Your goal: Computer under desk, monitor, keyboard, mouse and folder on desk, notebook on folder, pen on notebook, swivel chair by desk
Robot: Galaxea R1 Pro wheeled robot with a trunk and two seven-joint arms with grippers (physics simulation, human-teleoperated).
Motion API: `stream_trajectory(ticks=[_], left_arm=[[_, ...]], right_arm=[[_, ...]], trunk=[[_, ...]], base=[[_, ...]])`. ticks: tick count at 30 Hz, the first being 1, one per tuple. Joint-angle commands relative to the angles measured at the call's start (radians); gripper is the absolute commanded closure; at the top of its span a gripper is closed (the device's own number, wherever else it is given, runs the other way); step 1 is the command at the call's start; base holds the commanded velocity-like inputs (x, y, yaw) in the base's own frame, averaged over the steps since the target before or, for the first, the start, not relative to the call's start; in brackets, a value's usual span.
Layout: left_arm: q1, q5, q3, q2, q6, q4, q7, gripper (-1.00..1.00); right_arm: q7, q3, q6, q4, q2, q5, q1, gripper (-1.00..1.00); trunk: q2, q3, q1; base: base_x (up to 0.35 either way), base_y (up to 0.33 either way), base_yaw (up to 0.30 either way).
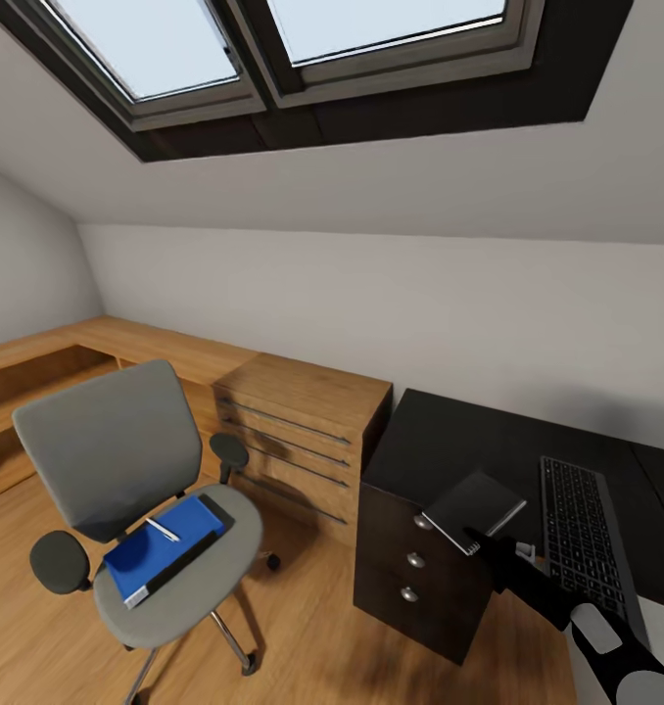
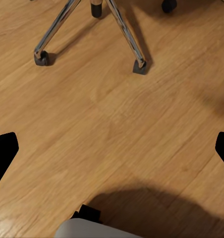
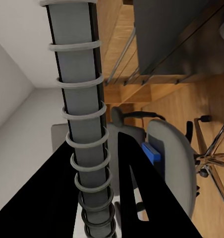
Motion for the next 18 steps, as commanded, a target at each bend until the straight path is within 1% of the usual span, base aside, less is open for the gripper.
stream_trajectory(ticks=[1, 18], left_arm=[[-0.001, -0.007, 0.006, -0.001, -0.003, 0.000, 0.003, -1.00], [-0.001, -0.007, 0.007, 0.000, -0.004, 0.000, 0.003, -1.00]], right_arm=[[0.002, -0.004, 0.005, 0.001, 0.000, -0.001, -0.001, 1.00], [0.003, -0.003, 0.005, 0.001, 0.000, -0.001, -0.001, 1.00]], trunk=[[-0.008, -0.004, 0.004], [-0.127, -0.058, 0.069]], base=[[0.000, 0.000, 0.000], [0.000, 0.000, 0.000]])
